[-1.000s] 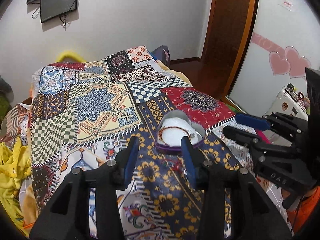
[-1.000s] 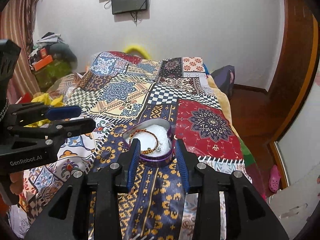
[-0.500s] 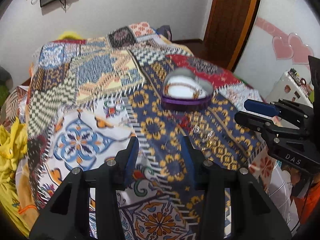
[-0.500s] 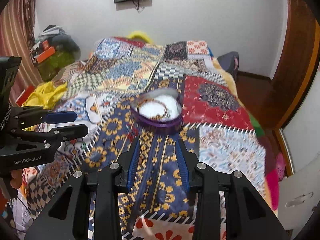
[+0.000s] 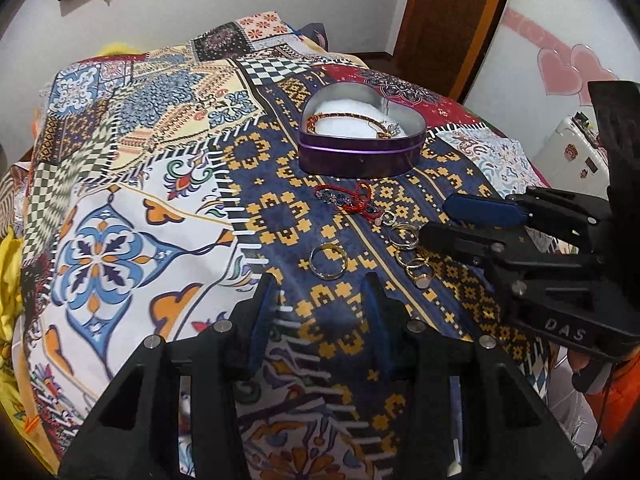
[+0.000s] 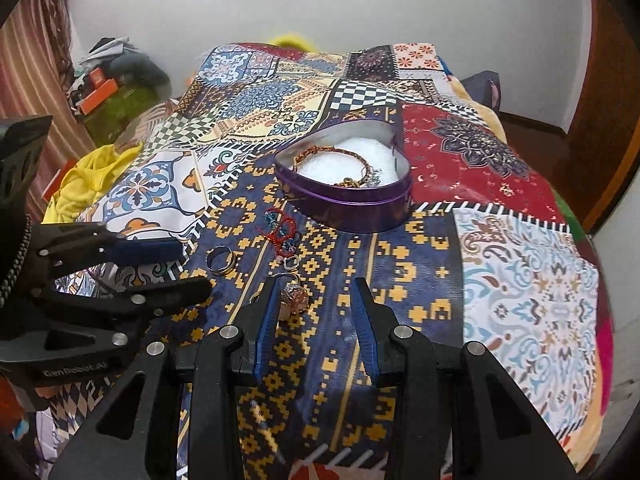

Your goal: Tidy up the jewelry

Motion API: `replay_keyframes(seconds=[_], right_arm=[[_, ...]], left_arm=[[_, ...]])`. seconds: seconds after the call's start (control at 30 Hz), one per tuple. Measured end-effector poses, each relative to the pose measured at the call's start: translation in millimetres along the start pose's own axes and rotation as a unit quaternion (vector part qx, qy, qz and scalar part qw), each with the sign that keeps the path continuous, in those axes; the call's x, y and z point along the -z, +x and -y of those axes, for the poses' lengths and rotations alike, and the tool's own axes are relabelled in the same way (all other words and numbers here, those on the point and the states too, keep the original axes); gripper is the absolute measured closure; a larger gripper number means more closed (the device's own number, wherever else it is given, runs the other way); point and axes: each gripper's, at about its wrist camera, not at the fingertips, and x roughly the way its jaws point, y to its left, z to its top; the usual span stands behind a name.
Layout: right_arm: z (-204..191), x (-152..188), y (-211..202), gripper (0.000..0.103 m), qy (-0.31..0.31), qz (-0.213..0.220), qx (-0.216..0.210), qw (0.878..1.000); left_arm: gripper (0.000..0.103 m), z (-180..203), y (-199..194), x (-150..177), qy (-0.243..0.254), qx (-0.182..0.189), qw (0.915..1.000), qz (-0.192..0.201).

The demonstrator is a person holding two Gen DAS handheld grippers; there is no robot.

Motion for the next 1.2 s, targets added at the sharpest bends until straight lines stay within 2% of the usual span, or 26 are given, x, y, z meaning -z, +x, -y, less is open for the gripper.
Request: replay_keyframes(seconds=[0.13, 0.33, 0.43, 0.53, 0.57, 0.6, 0.9, 1.2], right_arm=[[-1, 0, 3, 0.071, -0.001, 0.001, -0.011, 1.000], [-5, 1, 8, 0.090, -0.015, -0.005, -0.025, 1.000], [-6, 1, 9, 0.091, -0.020, -0.002, -0.023, 1.000], [-4, 0, 9, 0.091, -0.014, 0.000, -0.024, 1.000], [-3, 0, 8, 0.091, -0.012, 0.000, -0.024, 1.000], [-2, 0, 7, 0.091, -0.010, 0.001, -0.021, 1.000], [7, -4, -13, 0.091, 0.000, 0.023, -0.009, 1.000], [11, -15, -36, 0.091, 0.008, 0.059, 0.004, 0.998]], left_arm=[[0.060, -1, 5, -2, -0.001, 0.005, 1.0000, 0.004], [0.061, -2, 9, -5, -0.005, 0.011, 0.9999, 0.009], [0.065, -2, 11, -6, -0.008, 0.011, 0.9998, 0.011], [0.074, -2, 13, -9, -0.010, 0.013, 0.9998, 0.013], [0.081, -2, 13, -9, -0.011, 0.014, 0.9998, 0.013], [0.082, -2, 13, -10, -0.010, 0.015, 0.9998, 0.013], [0.082, -1, 3, -9, -0.014, 0.014, 0.9995, 0.024], [0.082, 3, -28, -21, -0.009, 0.001, 0.9982, 0.059]])
